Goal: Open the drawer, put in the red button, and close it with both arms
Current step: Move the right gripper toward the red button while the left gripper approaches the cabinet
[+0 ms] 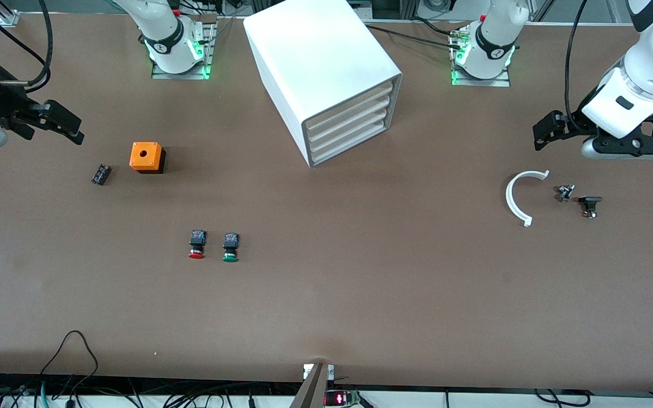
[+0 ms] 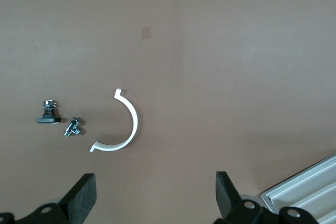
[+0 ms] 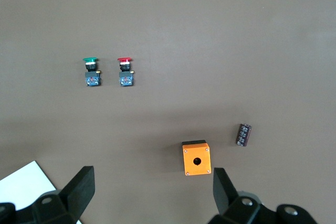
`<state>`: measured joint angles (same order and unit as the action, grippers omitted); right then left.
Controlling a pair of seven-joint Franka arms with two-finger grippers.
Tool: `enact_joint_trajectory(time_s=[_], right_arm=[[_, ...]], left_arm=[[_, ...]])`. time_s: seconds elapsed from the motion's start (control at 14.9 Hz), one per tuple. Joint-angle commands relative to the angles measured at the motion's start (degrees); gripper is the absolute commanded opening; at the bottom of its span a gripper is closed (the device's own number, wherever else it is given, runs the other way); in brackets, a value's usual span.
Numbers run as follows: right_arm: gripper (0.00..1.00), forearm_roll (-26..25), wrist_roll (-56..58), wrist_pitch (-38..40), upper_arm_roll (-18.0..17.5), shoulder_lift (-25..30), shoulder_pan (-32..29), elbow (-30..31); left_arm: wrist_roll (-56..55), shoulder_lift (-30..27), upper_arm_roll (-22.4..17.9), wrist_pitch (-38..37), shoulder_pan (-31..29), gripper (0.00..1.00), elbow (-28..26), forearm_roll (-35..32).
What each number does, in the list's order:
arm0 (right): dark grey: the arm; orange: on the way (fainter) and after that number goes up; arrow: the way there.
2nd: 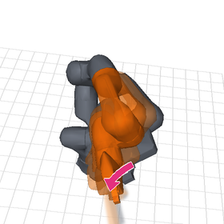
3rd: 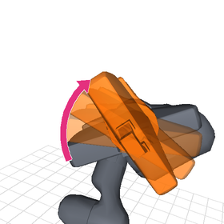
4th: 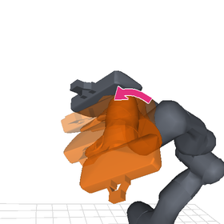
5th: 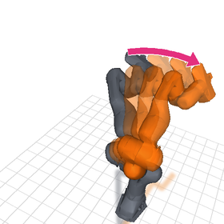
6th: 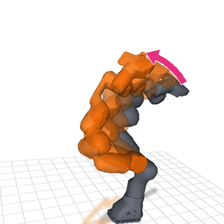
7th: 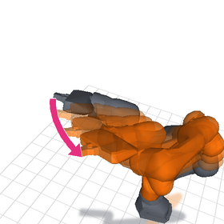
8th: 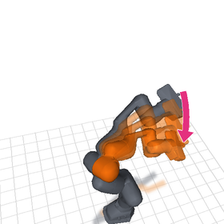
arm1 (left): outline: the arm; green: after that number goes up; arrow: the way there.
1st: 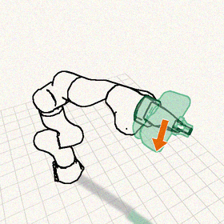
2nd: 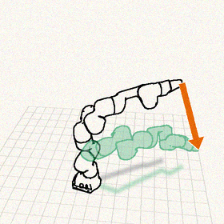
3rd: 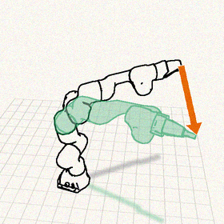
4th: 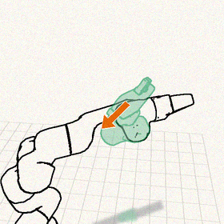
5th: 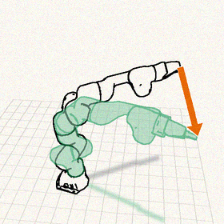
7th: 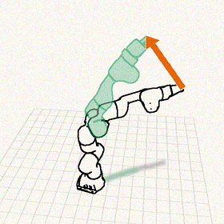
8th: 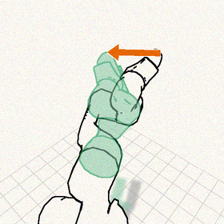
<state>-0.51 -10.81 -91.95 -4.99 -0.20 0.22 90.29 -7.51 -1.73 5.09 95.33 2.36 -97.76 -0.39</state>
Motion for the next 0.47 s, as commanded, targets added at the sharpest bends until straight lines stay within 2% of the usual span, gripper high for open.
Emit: enact_joint_trajectory(time_s=[0.0, 0.13, 0.4], right_arm=[[1.00, 0.16, -0.18, 1.07, -0.10, -0.59, -0.05, 0.05], [1.00, 0.24, 0.17, 1.16, -0.10, -1.20, 0.04, 1.46], [1.00, 0.42, 0.35, -0.51, -0.10, -5.05, 1.01, 2.35]], left_arm=[[0.21, 0.76, 0.01, -1.20, 0.01, 1.00, 1.70, -0.49], [0.21, 1.20, 0.27, -1.64, 0.71, 1.00, 2.14, -0.31], [0.65, 3.48, 2.28, -9.62, 3.96, 1.00, 1.79, 5.04]])
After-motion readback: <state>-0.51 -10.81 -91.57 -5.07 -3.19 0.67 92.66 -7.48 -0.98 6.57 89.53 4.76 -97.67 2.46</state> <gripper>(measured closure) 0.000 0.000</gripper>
